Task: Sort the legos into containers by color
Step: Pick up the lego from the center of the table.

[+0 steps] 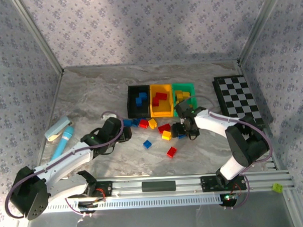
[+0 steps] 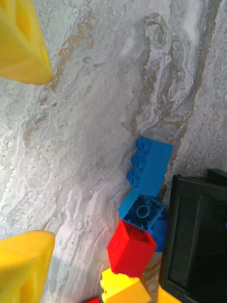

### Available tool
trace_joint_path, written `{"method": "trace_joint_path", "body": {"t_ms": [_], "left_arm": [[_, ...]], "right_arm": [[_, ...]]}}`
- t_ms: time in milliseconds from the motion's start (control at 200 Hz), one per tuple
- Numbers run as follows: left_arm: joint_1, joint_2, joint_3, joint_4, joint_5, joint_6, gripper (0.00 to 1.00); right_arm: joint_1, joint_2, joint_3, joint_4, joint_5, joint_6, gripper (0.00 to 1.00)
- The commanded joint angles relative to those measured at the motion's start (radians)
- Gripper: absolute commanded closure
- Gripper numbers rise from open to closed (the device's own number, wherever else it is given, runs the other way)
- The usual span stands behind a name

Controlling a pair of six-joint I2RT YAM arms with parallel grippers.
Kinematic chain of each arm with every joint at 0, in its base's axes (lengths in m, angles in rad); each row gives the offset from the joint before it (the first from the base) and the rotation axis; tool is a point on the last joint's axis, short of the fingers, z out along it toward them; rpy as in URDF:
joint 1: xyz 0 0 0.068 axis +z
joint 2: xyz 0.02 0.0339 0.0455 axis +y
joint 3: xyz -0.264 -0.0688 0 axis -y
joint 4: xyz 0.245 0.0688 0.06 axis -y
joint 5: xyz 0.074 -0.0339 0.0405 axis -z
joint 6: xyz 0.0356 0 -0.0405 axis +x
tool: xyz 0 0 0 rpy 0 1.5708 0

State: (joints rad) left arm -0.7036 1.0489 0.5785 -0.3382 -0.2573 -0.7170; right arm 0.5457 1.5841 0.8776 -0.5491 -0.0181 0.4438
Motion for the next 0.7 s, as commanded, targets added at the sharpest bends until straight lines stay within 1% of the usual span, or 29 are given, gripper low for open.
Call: {"method": "trace_joint_path", "body": {"t_ms": [0,100,150,300,370,440,520,540,695], "left_arm": [[0.009,-0.008,-0.003,0.012,0.004,-0.005,0.20],[0.010,-0.004,-0.004,0.015,0.004,-0.003,0.20],[0.010,-0.003,0.001,0.007,0.003,0.002,0.20],[0.014,-0.013,-0.009,-0.007,-0.011,-0.002,0.20],[0.017,-0.014,-0.016,-0.011,-0.012,-0.004,0.20],[0.023,-0.011,-0.027,-0.014,-0.013,-0.014,0.20],[0.029,-0.003,-0.039,-0.003,0.000,-0.016,0.20],[0.029,-0.001,-0.038,-0.005,0.003,-0.017,0.20],[0.029,-0.010,-0.040,-0.036,0.013,-0.021,0.20]], "right_arm": [[-0.005,0.025,0.007,-0.012,0.028,-0.029,0.24],[0.001,0.025,0.012,-0.009,0.024,-0.037,0.40],[0.003,0.022,0.016,-0.008,0.024,-0.038,0.44],[0.027,-0.011,0.059,-0.044,0.035,-0.039,0.44],[0.044,-0.027,0.109,-0.074,0.043,-0.040,0.44],[0.060,-0.020,0.188,-0.079,0.023,-0.055,0.44],[0.090,0.028,0.304,-0.095,0.021,-0.077,0.44],[0.096,0.041,0.359,-0.096,0.023,-0.082,0.44],[0.151,0.230,0.631,-0.120,0.042,-0.117,0.43]]}}
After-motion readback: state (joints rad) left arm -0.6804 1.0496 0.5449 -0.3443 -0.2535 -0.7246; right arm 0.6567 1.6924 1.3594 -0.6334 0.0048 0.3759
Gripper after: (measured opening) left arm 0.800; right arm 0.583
